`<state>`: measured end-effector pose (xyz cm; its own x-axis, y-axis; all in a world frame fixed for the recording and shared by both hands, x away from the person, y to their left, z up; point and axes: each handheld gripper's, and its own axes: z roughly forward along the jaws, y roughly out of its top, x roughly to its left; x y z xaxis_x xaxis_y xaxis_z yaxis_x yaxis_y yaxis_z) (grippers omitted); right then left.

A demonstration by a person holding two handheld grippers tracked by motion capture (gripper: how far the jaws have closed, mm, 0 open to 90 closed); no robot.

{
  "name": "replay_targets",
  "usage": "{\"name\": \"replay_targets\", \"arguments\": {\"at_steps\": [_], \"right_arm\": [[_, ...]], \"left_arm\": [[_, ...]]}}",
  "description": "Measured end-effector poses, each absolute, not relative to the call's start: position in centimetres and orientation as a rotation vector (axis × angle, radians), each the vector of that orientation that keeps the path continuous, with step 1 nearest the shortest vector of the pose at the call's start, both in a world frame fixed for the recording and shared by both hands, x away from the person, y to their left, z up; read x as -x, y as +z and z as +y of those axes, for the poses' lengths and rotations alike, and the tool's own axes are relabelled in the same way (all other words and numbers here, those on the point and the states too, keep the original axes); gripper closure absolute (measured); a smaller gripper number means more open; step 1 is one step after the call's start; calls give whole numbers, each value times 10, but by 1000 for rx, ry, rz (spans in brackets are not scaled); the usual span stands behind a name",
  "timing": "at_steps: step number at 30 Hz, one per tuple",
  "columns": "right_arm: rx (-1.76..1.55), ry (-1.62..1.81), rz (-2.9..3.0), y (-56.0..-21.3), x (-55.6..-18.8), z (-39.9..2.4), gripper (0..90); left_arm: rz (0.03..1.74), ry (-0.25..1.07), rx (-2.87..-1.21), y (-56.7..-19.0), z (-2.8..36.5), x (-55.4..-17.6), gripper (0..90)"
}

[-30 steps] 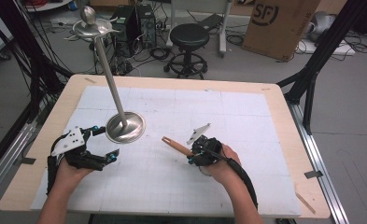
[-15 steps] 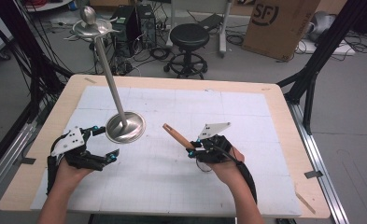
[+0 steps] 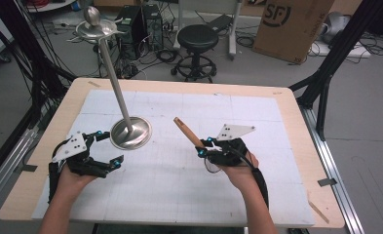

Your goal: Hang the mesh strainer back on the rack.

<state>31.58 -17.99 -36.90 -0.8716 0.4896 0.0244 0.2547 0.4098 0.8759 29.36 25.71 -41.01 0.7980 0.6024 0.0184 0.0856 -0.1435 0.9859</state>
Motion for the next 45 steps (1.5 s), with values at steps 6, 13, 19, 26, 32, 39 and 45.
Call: {"name": "replay_targets", "arguments": {"at_steps": [6,13,19,26,32,39,45], "right_arm": [[-635,1495,2392,-367,-317,-181,684],[-650,1561,2345,-363,-319,-185,684],[-645,1639,2313,-359,-323,-186,684],[-604,1712,2283,-345,-333,-182,684],[-549,1750,2274,-326,-342,-175,683],[-528,1771,2265,-305,-353,-172,683],[-493,1770,2270,-290,-360,-165,683]], "left_arm": [[544,486,-1669,-410,257,-294,32],[540,485,-1672,-410,257,-293,32],[541,486,-1670,-409,256,-293,32],[540,486,-1677,-409,255,-292,32],[536,488,-1676,-407,254,-290,32],[534,488,-1675,-407,254,-290,32],[534,488,-1674,-407,255,-290,32]]}}
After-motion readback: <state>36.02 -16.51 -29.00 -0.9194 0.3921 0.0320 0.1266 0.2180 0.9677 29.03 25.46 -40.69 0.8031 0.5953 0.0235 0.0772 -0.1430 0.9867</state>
